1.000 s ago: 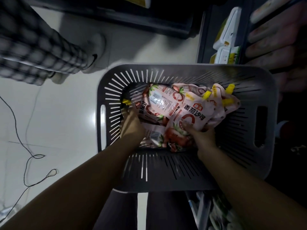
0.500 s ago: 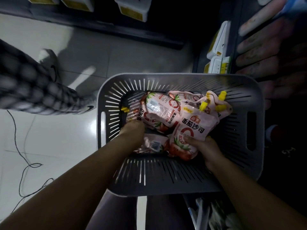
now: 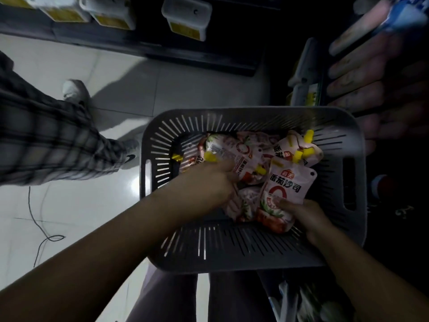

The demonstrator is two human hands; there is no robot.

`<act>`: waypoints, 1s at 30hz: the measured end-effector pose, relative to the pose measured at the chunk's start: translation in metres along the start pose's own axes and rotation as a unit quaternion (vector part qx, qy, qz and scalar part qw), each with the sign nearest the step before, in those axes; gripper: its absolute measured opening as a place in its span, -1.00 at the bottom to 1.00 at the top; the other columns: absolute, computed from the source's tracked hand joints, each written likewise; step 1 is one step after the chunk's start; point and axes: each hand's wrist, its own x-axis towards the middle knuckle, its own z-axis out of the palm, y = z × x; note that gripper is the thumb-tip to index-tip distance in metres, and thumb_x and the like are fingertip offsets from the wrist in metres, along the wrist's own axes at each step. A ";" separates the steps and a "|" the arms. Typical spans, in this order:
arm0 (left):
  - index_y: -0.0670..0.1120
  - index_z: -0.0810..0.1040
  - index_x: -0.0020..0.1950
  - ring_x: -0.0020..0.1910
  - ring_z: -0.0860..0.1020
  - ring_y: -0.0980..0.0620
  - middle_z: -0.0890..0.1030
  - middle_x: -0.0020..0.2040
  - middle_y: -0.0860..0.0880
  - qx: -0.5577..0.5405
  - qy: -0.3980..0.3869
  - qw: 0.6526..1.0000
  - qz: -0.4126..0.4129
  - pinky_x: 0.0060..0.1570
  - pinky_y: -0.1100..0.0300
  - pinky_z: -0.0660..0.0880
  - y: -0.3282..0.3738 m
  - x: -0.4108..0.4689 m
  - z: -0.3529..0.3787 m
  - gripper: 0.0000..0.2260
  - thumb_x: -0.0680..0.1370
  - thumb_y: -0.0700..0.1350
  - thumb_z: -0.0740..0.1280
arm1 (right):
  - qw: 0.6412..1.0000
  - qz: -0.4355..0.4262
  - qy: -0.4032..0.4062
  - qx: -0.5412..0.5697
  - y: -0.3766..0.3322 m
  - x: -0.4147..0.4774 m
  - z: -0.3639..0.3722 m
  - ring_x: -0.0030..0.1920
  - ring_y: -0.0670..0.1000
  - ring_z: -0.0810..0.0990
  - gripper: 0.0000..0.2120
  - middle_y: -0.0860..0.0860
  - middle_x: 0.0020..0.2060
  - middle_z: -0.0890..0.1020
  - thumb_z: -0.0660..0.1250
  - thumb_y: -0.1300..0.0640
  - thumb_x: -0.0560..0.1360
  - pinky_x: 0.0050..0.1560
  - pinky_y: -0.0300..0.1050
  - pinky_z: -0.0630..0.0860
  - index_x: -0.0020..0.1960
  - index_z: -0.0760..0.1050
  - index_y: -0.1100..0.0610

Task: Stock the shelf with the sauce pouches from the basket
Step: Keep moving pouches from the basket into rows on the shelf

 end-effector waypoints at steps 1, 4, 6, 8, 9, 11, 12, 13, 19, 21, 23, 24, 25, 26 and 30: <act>-0.12 0.64 -0.35 -0.12 0.53 -0.02 0.64 -0.20 -0.06 0.005 0.064 0.997 -0.030 -0.37 0.16 0.53 -0.002 0.002 0.010 -0.87 0.34 -0.18 0.31 | 1.000 0.000 -0.002 -0.004 0.001 0.000 0.000 -0.15 0.05 0.62 -0.69 0.16 -0.03 0.63 0.44 0.30 0.38 -0.20 -0.13 0.63 0.11 0.55 0.29; -0.18 0.55 0.08 0.15 0.47 -0.09 0.55 0.16 -0.17 -0.233 0.204 0.908 -0.281 0.02 -0.03 0.56 -0.004 0.001 0.045 -0.78 0.45 -0.21 0.29 | 1.000 0.005 -0.002 -0.022 0.003 0.000 0.002 -0.15 0.06 0.63 -0.67 0.20 -0.02 0.64 0.44 0.30 0.38 -0.21 -0.14 0.61 0.13 0.54 0.32; -0.13 0.35 0.25 0.19 0.50 -0.07 0.48 0.23 -0.13 -0.392 0.222 0.794 -0.408 0.15 -0.02 0.51 0.004 0.001 0.063 -0.58 0.45 -0.25 0.39 | 1.000 0.009 -0.002 -0.023 0.004 0.001 0.004 -0.17 0.06 0.63 -0.67 0.19 -0.05 0.65 0.44 0.30 0.38 -0.27 -0.18 0.62 0.12 0.54 0.34; -0.14 0.19 0.35 0.20 0.49 -0.04 0.47 0.24 -0.11 -0.509 0.226 0.672 -0.488 0.23 0.03 0.46 0.013 0.004 0.079 -0.37 0.40 -0.27 0.46 | 1.000 0.012 -0.004 -0.020 0.004 0.003 0.003 -0.17 0.06 0.63 -0.66 0.14 -0.08 0.65 0.44 0.30 0.38 -0.27 -0.20 0.61 0.13 0.54 0.35; -0.17 0.16 0.39 0.26 0.46 -0.06 0.44 0.29 -0.12 -0.533 0.214 0.634 -0.518 0.28 0.00 0.42 0.016 0.007 0.087 -0.30 0.38 -0.27 0.48 | 1.000 0.013 -0.006 -0.021 0.004 0.003 0.002 -0.16 0.07 0.63 -0.65 0.14 -0.09 0.66 0.44 0.30 0.37 -0.25 -0.19 0.61 0.14 0.54 0.34; -0.18 0.18 0.43 0.34 0.39 -0.11 0.38 0.36 -0.13 -0.526 0.171 0.611 -0.566 0.33 -0.03 0.36 0.018 0.013 0.101 -0.25 0.35 -0.24 0.51 | 0.999 0.014 -0.012 -0.030 0.003 0.004 0.000 -0.14 0.07 0.64 -0.69 0.19 -0.04 0.65 0.44 0.29 0.38 -0.20 -0.15 0.61 0.11 0.54 0.32; -0.17 0.21 0.43 0.34 0.39 -0.12 0.37 0.37 -0.13 -0.520 0.162 0.591 -0.595 0.33 -0.01 0.37 0.017 0.015 0.104 -0.26 0.35 -0.21 0.51 | 0.999 0.013 -0.016 -0.036 0.002 0.003 0.000 -0.14 0.06 0.64 -0.73 0.20 -0.02 0.65 0.44 0.29 0.39 -0.19 -0.15 0.61 0.07 0.56 0.29; -0.17 0.24 0.42 0.32 0.40 -0.14 0.38 0.37 -0.15 -0.524 0.162 0.561 -0.620 0.30 0.01 0.39 0.014 0.015 0.105 -0.27 0.35 -0.19 0.52 | 0.999 0.012 -0.020 -0.040 0.001 0.002 -0.001 -0.15 0.05 0.64 -0.79 0.18 -0.02 0.65 0.43 0.29 0.39 -0.21 -0.16 0.61 0.02 0.57 0.25; -0.24 0.41 0.27 0.16 0.53 -0.18 0.56 0.19 -0.20 -0.578 0.135 0.459 -0.661 0.21 -0.06 0.48 -0.002 0.014 0.110 -0.34 0.26 -0.11 0.58 | 0.999 -0.004 -0.039 -0.035 -0.003 -0.001 -0.002 -0.16 -0.03 0.63 -0.85 0.08 -0.08 0.64 0.42 0.27 0.40 -0.34 -0.30 0.57 -0.05 0.56 0.13; -0.29 0.47 0.18 0.08 0.57 -0.13 0.60 0.11 -0.17 -0.586 0.124 0.472 -0.646 0.10 0.08 0.50 0.002 0.014 0.113 -0.47 0.29 -0.18 0.56 | 0.999 -0.008 -0.048 -0.023 -0.004 -0.002 -0.002 -0.16 -0.03 0.65 -0.84 0.06 -0.10 0.66 0.42 0.27 0.40 -0.31 -0.26 0.58 -0.04 0.56 0.11; -0.31 0.48 0.15 0.00 0.59 -0.12 0.61 0.06 -0.19 -0.597 0.116 0.476 -0.635 -0.07 0.12 0.52 0.007 0.011 0.115 -0.53 0.31 -0.26 0.53 | 0.998 -0.012 -0.063 -0.010 -0.007 -0.005 0.000 -0.19 -0.04 0.68 -0.82 0.04 -0.11 0.68 0.41 0.26 0.41 -0.28 -0.23 0.58 0.00 0.56 0.12; -0.31 0.48 0.15 -0.05 0.60 -0.11 0.62 0.04 -0.18 -0.612 0.111 0.466 -0.629 -0.16 0.14 0.54 0.009 0.009 0.117 -0.53 0.30 -0.29 0.53 | 0.997 -0.012 -0.072 -0.003 -0.008 -0.006 0.001 -0.17 -0.03 0.68 -0.79 0.05 -0.10 0.69 0.41 0.24 0.41 -0.25 -0.20 0.59 0.04 0.56 0.12; -0.30 0.47 0.16 -0.10 0.61 -0.10 0.63 0.04 -0.18 -0.632 0.105 0.453 -0.620 -0.25 0.16 0.54 0.011 0.007 0.118 -0.53 0.30 -0.30 0.52 | 0.997 -0.011 -0.081 0.006 -0.009 -0.006 0.003 -0.14 0.00 0.68 -0.76 0.06 -0.08 0.69 0.40 0.23 0.41 -0.22 -0.16 0.60 0.08 0.55 0.13; -0.28 0.49 0.17 -0.16 0.62 -0.07 0.64 0.01 -0.18 -0.653 0.097 0.436 -0.612 -0.33 0.18 0.54 0.012 0.006 0.119 -0.55 0.32 -0.31 0.51 | 0.996 -0.009 -0.090 0.018 -0.010 -0.007 0.005 -0.13 0.01 0.69 -0.75 0.07 -0.09 0.70 0.40 0.22 0.41 -0.21 -0.14 0.61 0.09 0.54 0.12; -0.19 0.57 -0.05 -0.28 0.60 0.02 0.64 -0.21 -0.09 -0.695 0.063 0.415 -0.584 -0.37 0.19 0.51 0.014 0.000 0.111 -0.82 0.39 -0.28 0.46 | 0.990 0.014 -0.125 0.071 -0.013 -0.011 0.014 -0.20 0.04 0.70 -0.71 0.08 -0.12 0.71 0.42 0.15 0.34 -0.38 -0.13 0.60 0.06 0.54 0.09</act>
